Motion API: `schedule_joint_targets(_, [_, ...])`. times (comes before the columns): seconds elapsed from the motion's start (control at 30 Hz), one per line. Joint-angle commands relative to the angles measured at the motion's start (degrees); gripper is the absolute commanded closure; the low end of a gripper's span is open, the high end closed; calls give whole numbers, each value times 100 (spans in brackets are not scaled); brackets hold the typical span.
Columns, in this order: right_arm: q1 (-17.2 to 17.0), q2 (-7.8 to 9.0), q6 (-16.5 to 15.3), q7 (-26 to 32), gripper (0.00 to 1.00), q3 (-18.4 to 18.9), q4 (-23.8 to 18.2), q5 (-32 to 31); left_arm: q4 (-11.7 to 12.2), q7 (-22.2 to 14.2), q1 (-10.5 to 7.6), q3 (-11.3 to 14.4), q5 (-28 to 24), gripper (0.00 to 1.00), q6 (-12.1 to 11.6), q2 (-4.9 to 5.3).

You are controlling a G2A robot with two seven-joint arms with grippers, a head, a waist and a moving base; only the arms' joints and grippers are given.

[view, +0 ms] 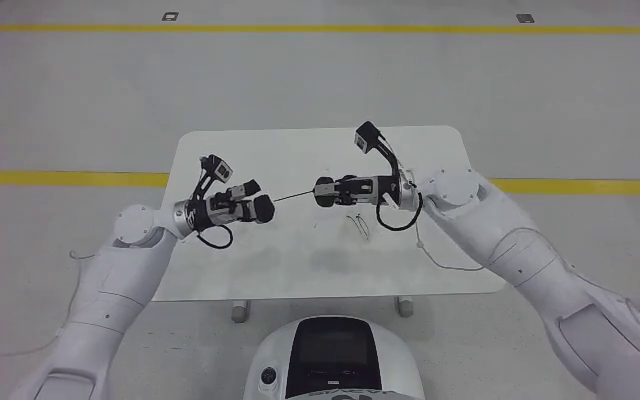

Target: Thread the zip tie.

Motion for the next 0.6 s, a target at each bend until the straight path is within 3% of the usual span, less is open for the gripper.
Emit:
schedule_joint_targets(0.0, [-103, -32, 56, 67, 100, 12, -17, 224, -45, -190, 3, 47, -285, 0, -42, -21])
schedule_joint_targets(0.07, [-154, -89, 35, 255, 100, 28, 67, 589, 26, -572, -57, 77, -714, 0, -114, -50])
schedule_joint_targets(0.17, [-140, -195, 61, 474, 100, -14, 229, 888, 264, -919, -203, 130, -942, 0, -123, -79])
schedule_joint_targets(0.2, [-124, -230, 55, 527, 100, -32, 286, 942, 305, -946, -226, 161, -1088, 0, -123, -96])
schedule_joint_targets(0.23, [-115, -268, 51, 582, 100, -54, 332, 1020, 298, -946, -254, 209, -1188, 11, -123, -108])
schedule_joint_targets(0.3, [-88, -349, 10, 657, 100, -96, 443, 1142, 315, -946, -298, 374, -1336, 0, -87, -116])
schedule_joint_targets(0.33, [-88, -349, 10, 657, 100, -96, 443, 1142, 454, -946, -355, 420, -1201, 0, -97, -104])
schedule_joint_targets(0.57, [-88, -349, 10, 657, 100, -96, 443, 1142, 454, -946, -355, 420, -1201, 0, -97, -104])
